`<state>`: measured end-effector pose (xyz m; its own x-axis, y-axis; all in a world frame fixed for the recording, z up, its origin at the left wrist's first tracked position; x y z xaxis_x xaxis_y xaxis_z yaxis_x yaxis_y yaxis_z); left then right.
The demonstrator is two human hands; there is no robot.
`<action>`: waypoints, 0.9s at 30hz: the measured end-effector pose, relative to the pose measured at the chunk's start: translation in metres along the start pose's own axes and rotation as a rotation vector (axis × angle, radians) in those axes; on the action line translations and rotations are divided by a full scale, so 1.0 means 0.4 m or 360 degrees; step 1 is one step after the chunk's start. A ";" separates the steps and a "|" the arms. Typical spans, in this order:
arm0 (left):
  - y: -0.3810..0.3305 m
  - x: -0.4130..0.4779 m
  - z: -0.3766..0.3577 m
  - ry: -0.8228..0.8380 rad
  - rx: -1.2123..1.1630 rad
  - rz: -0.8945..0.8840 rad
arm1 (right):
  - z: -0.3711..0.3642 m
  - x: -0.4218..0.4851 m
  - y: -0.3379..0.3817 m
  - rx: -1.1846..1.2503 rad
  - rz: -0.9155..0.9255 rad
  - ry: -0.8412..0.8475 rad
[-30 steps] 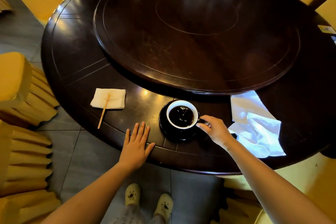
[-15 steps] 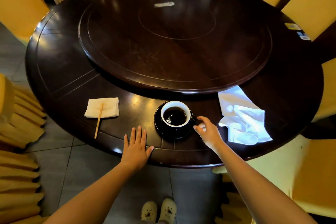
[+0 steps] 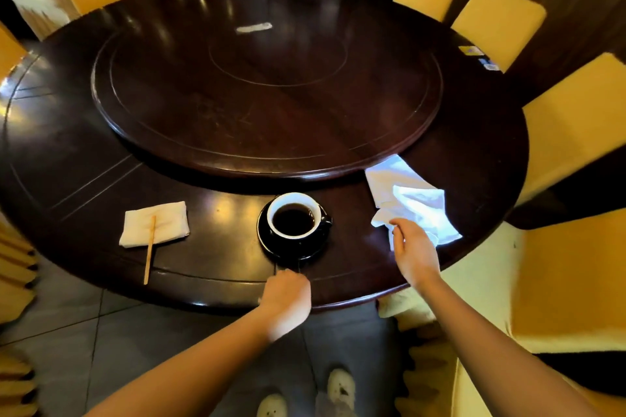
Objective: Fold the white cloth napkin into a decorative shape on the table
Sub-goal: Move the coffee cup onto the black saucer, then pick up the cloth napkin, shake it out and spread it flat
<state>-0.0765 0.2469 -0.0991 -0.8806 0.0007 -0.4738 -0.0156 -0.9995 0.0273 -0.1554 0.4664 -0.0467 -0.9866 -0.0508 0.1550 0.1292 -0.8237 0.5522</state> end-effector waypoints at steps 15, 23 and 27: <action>-0.372 0.258 0.217 -0.0267 -0.1066 0.0033 | -0.027 0.261 -0.183 -0.0281 0.0219 0.0933; -0.364 0.323 0.249 -0.0428 -0.1374 0.0213 | 0.003 0.285 -0.202 0.0104 0.0431 0.0777; -0.394 0.326 0.291 -0.0483 -0.1289 0.0023 | 0.110 0.344 -0.179 0.0203 0.0458 0.0502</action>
<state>-0.2439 0.4081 -0.0625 -0.9684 -0.1191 -0.2193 0.2370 -0.7138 -0.6590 -0.2959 0.5433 -0.0289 -0.8883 -0.4539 0.0703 0.3945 -0.6756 0.6228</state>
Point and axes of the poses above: each hand's wrist, its own x-axis towards the middle knuckle, its own z-axis out of the back of the hand, y = z × x, the point moved 10 cm from there along x, towards the middle knuckle, and after that the axes turned 9 degrees about z, right-handed, at the moved point
